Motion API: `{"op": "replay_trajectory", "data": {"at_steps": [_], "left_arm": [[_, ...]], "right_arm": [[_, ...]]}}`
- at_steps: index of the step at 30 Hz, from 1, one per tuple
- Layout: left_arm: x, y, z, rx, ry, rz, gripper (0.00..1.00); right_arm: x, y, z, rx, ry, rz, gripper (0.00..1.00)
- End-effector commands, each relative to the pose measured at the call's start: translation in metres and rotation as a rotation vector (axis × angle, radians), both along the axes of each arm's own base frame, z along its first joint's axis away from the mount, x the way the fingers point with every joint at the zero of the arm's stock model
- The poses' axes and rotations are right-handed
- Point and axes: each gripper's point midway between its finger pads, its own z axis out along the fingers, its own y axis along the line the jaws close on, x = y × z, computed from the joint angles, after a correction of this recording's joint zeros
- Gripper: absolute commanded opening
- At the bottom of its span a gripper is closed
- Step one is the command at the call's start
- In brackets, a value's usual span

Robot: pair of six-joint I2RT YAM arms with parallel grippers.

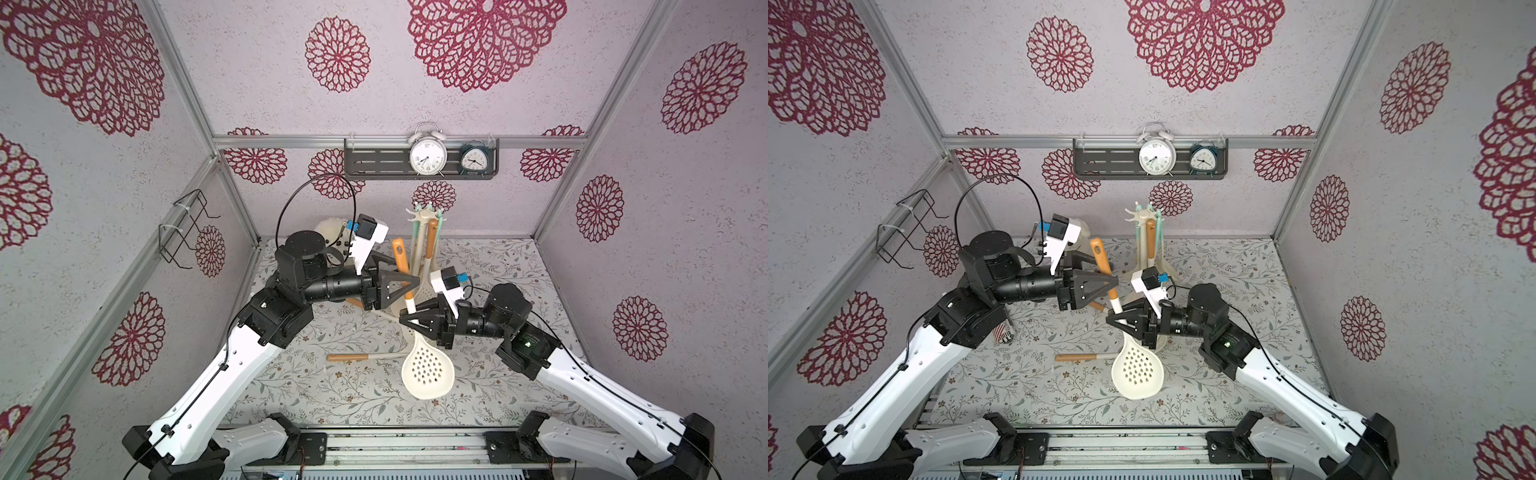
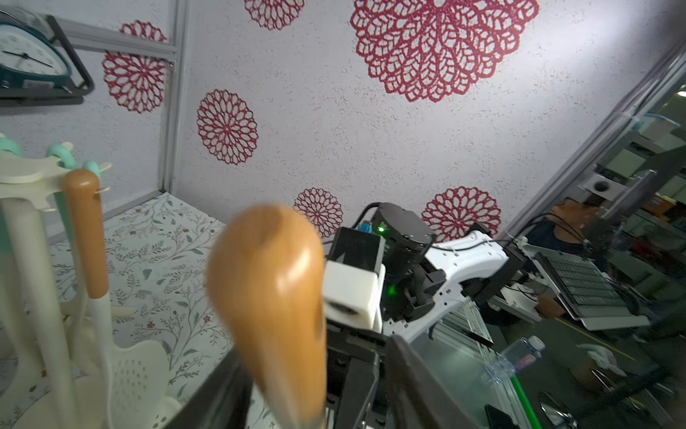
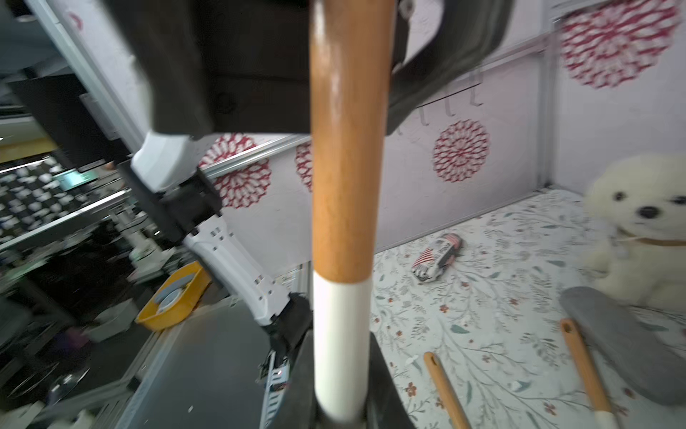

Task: Hang the skimmer on the kitchen utensil rack
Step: Pick up the skimmer from the center of the board, then adjust the rack at the center of the board.

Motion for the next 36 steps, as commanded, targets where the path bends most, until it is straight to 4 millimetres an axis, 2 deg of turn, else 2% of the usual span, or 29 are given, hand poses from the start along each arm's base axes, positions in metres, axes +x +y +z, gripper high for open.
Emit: {"op": "replay_trajectory", "data": {"at_steps": [1, 4, 7, 10, 12, 14, 18, 24, 36], "left_arm": [[0.033, 0.013, -0.028, 0.047, -0.050, 0.185, 0.95], [0.063, 0.015, -0.061, 0.088, -0.031, 0.252, 0.78], [0.088, 0.001, -0.088, 0.133, -0.021, 0.251, 0.62], [0.114, -0.019, -0.108, 0.154, -0.007, 0.224, 0.39], [0.131, -0.031, -0.118, 0.160, -0.005, 0.221, 0.31], [0.149, -0.034, -0.125, 0.169, -0.010, 0.249, 0.22], [0.177, -0.033, -0.133, 0.164, -0.020, 0.302, 0.24], [0.201, -0.035, -0.145, 0.172, -0.018, 0.320, 0.25], [0.221, -0.050, -0.156, 0.149, 0.005, 0.283, 0.27]], "right_arm": [[0.042, -0.053, 0.016, 0.046, -0.007, -0.364, 0.00], [0.066, -0.097, 0.000, 0.038, 0.074, -0.517, 0.00], [0.080, -0.131, -0.015, 0.005, 0.146, -0.608, 0.00], [0.081, -0.148, -0.015, 0.006, 0.165, -0.636, 0.00], [0.080, -0.154, -0.013, 0.008, 0.169, -0.652, 0.00], [0.079, -0.158, -0.012, 0.006, 0.174, -0.664, 0.00], [0.076, -0.161, -0.011, 0.000, 0.181, -0.670, 0.00], [0.073, -0.164, -0.010, -0.006, 0.187, -0.678, 0.00], [0.071, -0.164, -0.008, -0.005, 0.194, -0.673, 0.00]]}}
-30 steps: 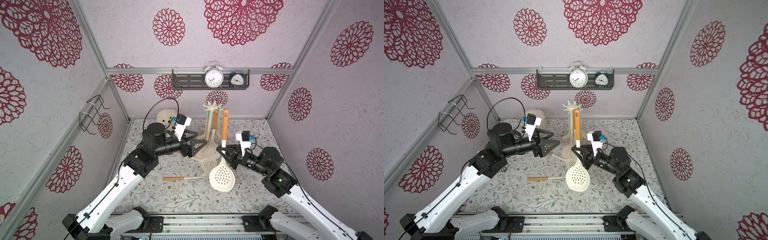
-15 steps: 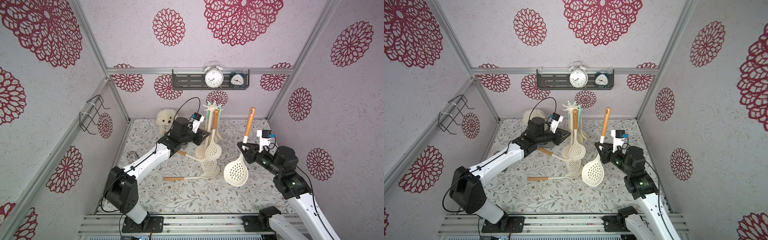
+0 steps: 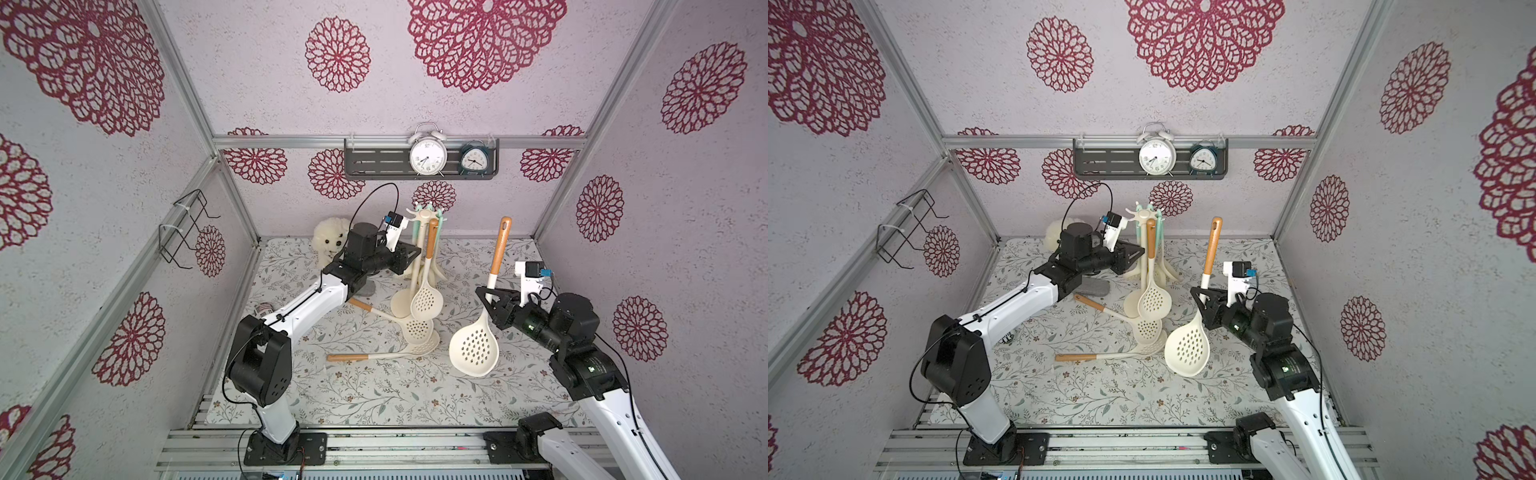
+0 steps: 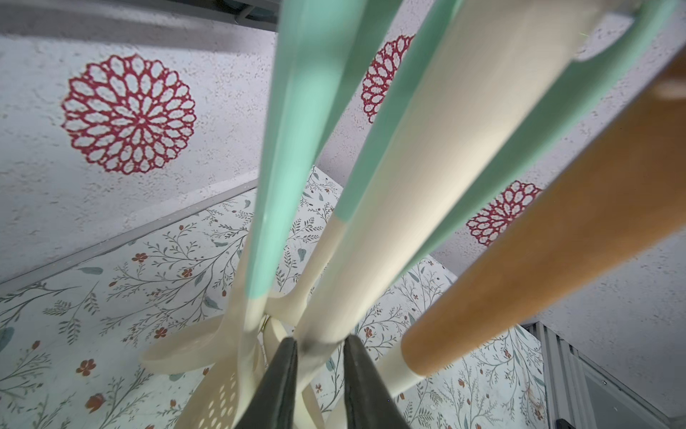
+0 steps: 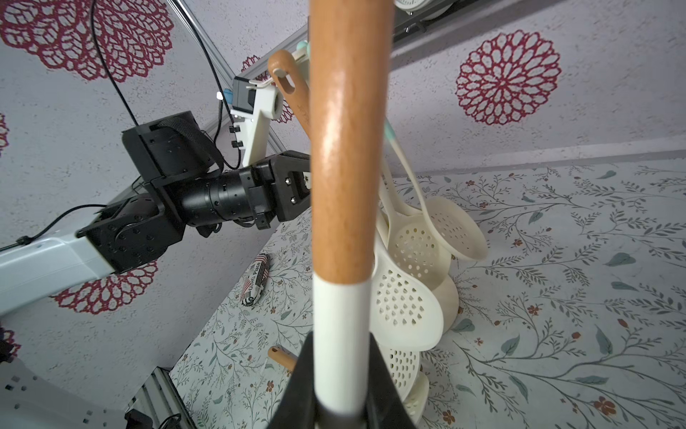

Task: Hang the skimmer on the kitchen utensil rack
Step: Adjust the rack at the center of the board.

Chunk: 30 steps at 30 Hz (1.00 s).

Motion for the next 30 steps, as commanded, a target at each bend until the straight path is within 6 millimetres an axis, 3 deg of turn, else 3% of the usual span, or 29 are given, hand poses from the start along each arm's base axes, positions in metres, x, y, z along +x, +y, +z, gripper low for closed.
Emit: {"op": "replay_trajectory", "data": {"at_steps": [1, 17, 30], "left_arm": [[0.008, -0.004, 0.008, -0.028, -0.024, -0.010, 0.28], [0.023, -0.014, -0.020, -0.016, 0.022, -0.019, 0.42], [0.025, -0.013, -0.035, -0.007, 0.044, -0.007, 0.31]], "right_arm": [[-0.008, -0.001, 0.032, 0.039, -0.079, 0.012, 0.00], [-0.010, 0.000, 0.030, 0.042, -0.072, 0.021, 0.00], [-0.008, 0.001, 0.026, 0.043, -0.063, 0.027, 0.00]]}}
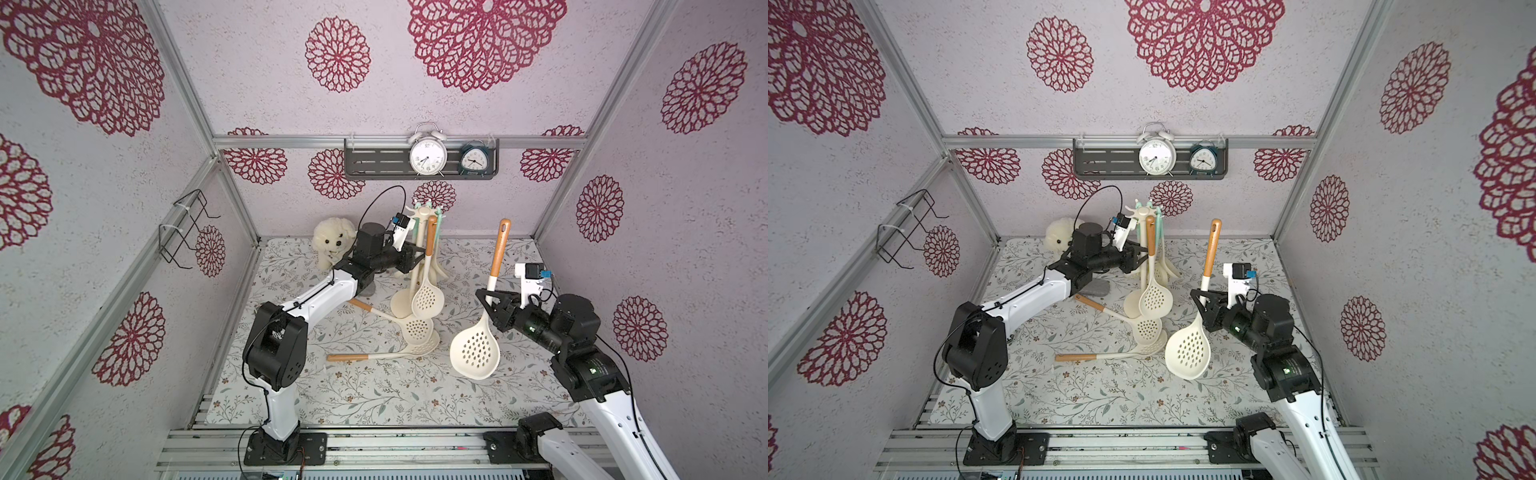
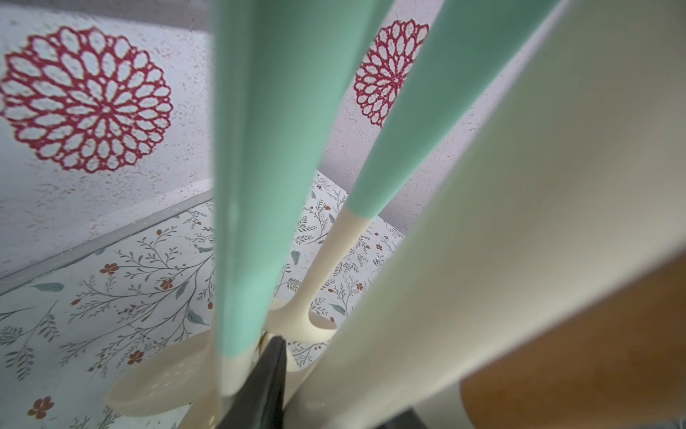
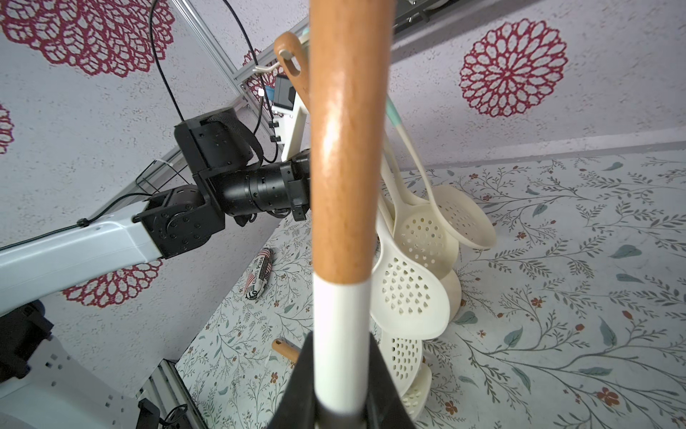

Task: Hang the skimmer on the kitchen utensil rack
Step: Adjust the rack at the center of the board.

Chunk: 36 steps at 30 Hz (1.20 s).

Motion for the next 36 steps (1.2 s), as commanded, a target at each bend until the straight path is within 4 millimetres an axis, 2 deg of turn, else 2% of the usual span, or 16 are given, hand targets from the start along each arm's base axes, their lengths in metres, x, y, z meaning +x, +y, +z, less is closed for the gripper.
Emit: {"op": "replay_trajectory", "data": {"at_steps": [1, 10, 18, 23, 26, 30, 36], "left_arm": [[0.004, 0.006, -0.012, 0.008, 0.036, 0.036, 0.30], [0.001, 0.024, -0.001, 0.061, -0.020, 0.164, 0.20], [0.006, 0.051, 0.021, 0.183, -0.151, 0.467, 0.00], [0.010, 0.073, 0.034, 0.247, -0.221, 0.701, 0.00], [0.009, 0.076, 0.042, 0.252, -0.250, 0.773, 0.00], [0.007, 0.089, 0.051, 0.280, -0.286, 0.952, 0.00], [0.009, 0.101, 0.056, 0.234, -0.267, 1.176, 0.00]], "right_arm": [[-0.003, 0.001, 0.028, 0.045, -0.076, 0.013, 0.00], [-0.002, 0.002, 0.024, 0.052, -0.071, 0.020, 0.00], [-0.001, 0.004, 0.018, 0.056, -0.058, 0.024, 0.00], [-0.001, 0.003, 0.016, 0.050, -0.059, 0.023, 0.00], [-0.002, 0.002, 0.014, 0.049, -0.057, 0.021, 0.00], [-0.002, 0.001, 0.010, 0.049, -0.053, 0.014, 0.00], [-0.005, -0.001, 0.009, 0.045, -0.052, 0.010, 0.00]]}}
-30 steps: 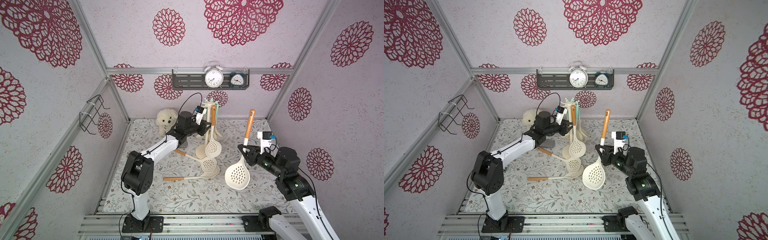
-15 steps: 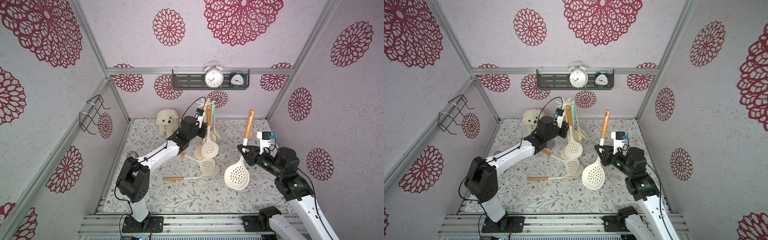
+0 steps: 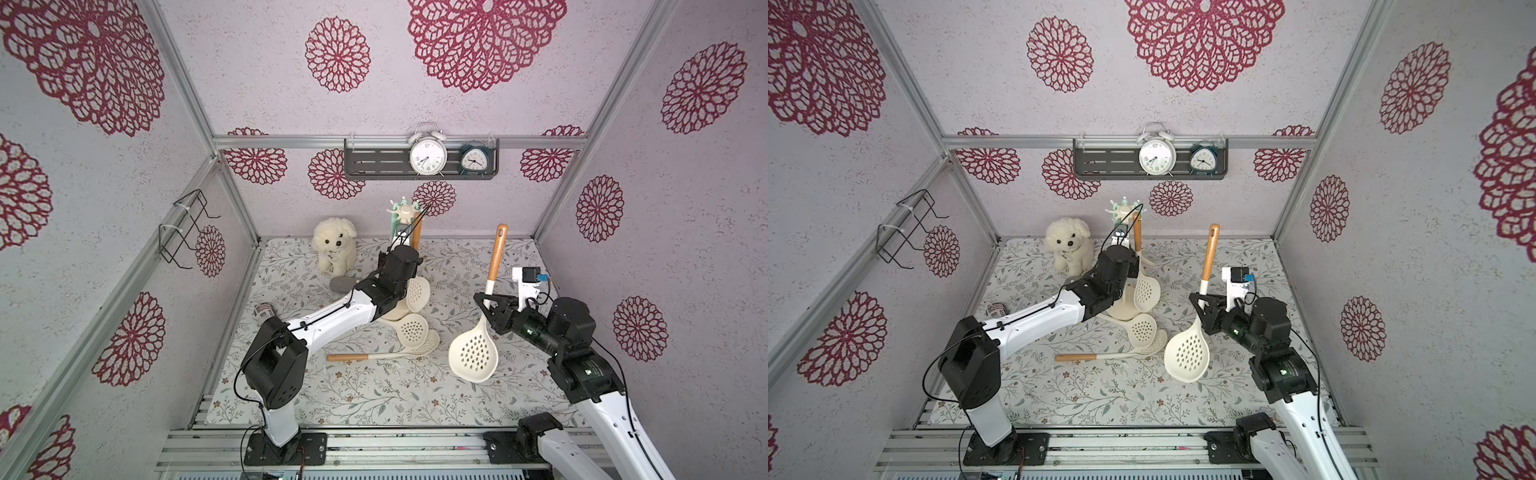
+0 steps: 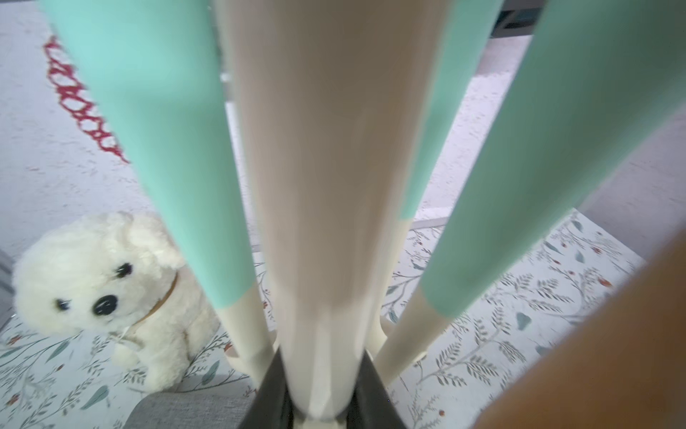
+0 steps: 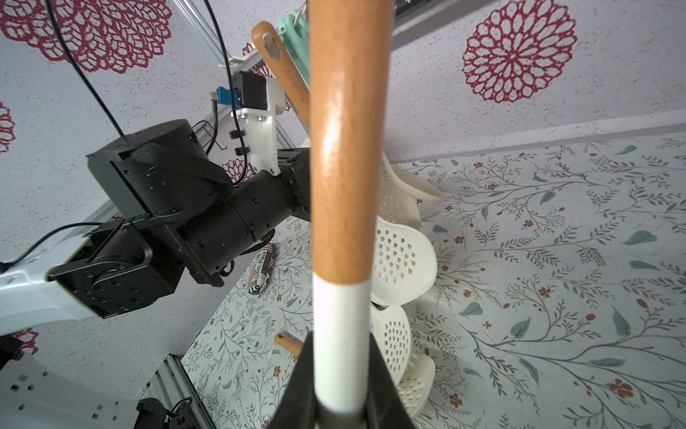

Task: Hang the skimmer on the kitchen utensil rack
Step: Adjust the rack at the center of the board.

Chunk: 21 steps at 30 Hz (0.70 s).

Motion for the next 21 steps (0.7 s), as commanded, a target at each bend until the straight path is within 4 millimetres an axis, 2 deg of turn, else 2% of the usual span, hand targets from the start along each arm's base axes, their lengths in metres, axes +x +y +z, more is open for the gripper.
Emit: {"op": "replay_trajectory", "data": {"at_steps": [1, 7, 17, 18, 21], "left_arm": [[0.003, 0.031, 0.050, -0.062, -0.150, 0.267, 0.00], [0.000, 0.023, 0.049, -0.130, -0.178, 0.370, 0.00], [-0.006, 0.011, 0.031, -0.270, -0.162, 0.380, 0.00], [-0.006, 0.011, 0.029, -0.276, -0.158, 0.382, 0.03], [-0.009, 0.010, 0.023, -0.293, -0.149, 0.386, 0.18]], "right_arm": [[-0.004, -0.003, 0.024, 0.029, -0.074, -0.008, 0.00], [-0.005, -0.006, 0.023, 0.020, -0.071, -0.016, 0.00], [-0.007, -0.010, 0.018, -0.001, -0.063, -0.036, 0.00], [-0.006, -0.010, 0.017, 0.000, -0.061, -0.038, 0.00], [-0.006, -0.011, 0.014, -0.004, -0.055, -0.042, 0.00]]}}
